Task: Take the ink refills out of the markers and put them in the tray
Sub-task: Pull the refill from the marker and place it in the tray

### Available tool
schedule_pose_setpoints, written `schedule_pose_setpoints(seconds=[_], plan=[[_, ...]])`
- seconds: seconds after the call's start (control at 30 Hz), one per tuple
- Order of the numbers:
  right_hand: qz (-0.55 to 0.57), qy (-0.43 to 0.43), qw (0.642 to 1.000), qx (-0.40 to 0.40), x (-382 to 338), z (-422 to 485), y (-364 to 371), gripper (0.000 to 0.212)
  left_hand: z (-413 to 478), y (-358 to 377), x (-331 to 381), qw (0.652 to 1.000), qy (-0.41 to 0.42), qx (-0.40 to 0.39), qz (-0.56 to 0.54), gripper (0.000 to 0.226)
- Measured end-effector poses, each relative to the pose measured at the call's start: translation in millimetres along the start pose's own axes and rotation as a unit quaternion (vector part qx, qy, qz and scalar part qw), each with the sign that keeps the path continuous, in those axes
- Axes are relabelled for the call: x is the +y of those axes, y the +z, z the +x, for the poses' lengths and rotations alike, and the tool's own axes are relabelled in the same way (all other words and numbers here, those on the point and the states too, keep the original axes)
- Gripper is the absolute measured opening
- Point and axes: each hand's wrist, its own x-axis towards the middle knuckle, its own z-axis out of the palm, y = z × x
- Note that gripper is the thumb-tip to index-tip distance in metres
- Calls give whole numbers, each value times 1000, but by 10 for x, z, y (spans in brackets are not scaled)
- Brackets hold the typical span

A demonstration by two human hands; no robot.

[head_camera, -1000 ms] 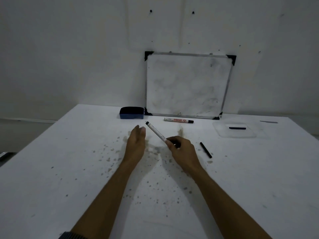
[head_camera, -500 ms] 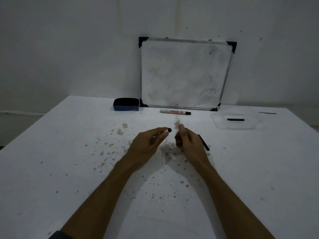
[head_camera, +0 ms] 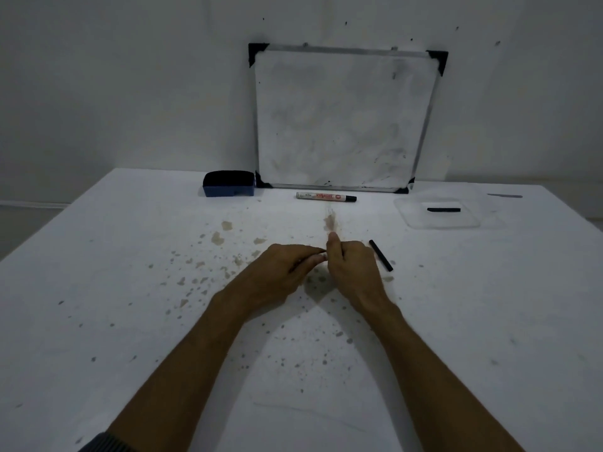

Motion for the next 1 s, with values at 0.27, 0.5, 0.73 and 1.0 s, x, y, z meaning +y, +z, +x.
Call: schedule_pose_setpoints(seconds=[0.27, 0.5, 0.73, 1.0], plan=[[-71, -299, 951, 42, 3, -112, -64, 64, -110, -375, 160, 924, -182, -181, -284, 40], [4, 79, 996, -35, -157, -85, -65, 65, -82, -88, -63, 1000, -3, 20, 4, 40], [-62, -184, 981, 0, -45, -163, -96, 44, -98, -227, 80, 960, -145, -115, -208, 33], [-38, -7, 999, -29, -101, -208, -57, 64, -115, -127, 25, 986, -118, -32, -115, 39]])
